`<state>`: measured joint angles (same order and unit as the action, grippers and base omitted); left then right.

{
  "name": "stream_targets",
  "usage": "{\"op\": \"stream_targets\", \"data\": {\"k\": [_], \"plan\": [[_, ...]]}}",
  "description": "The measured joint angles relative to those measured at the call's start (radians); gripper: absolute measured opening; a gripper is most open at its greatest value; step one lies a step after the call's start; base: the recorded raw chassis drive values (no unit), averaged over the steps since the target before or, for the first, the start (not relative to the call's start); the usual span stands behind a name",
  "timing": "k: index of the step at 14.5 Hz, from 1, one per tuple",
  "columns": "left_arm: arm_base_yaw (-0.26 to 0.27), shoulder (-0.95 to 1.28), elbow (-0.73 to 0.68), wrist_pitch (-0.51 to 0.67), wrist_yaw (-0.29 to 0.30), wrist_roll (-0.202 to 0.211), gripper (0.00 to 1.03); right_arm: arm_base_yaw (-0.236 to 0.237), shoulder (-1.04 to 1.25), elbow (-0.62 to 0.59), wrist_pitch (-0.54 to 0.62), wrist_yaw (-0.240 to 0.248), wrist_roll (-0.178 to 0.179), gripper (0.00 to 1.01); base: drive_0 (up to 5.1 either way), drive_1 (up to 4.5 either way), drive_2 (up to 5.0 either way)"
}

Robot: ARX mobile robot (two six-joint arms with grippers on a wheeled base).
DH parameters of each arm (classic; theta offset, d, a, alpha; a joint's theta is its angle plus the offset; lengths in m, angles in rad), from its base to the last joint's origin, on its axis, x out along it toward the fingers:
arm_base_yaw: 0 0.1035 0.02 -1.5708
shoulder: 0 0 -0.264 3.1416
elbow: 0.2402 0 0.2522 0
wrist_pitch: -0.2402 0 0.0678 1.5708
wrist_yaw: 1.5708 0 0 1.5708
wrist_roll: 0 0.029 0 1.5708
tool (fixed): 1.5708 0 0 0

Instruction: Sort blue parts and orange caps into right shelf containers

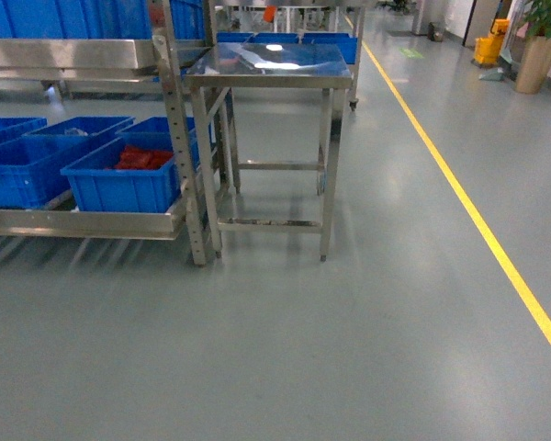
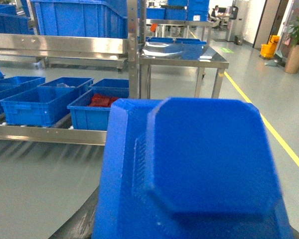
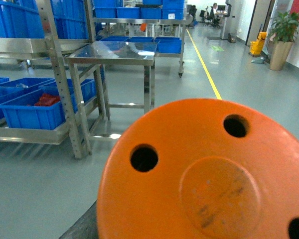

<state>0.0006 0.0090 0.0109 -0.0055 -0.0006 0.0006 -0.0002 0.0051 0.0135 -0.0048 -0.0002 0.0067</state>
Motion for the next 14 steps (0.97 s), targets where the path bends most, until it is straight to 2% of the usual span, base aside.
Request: {"op": "stream_targets", "data": {"k": [14], "plan": [[0.000,0.000,0.000,-0.004,0.000,0.000,0.43,0.000,0.000,0.000,-0.003,0.000,0.000,0.45,0.0,4.20,-4.2]]}}
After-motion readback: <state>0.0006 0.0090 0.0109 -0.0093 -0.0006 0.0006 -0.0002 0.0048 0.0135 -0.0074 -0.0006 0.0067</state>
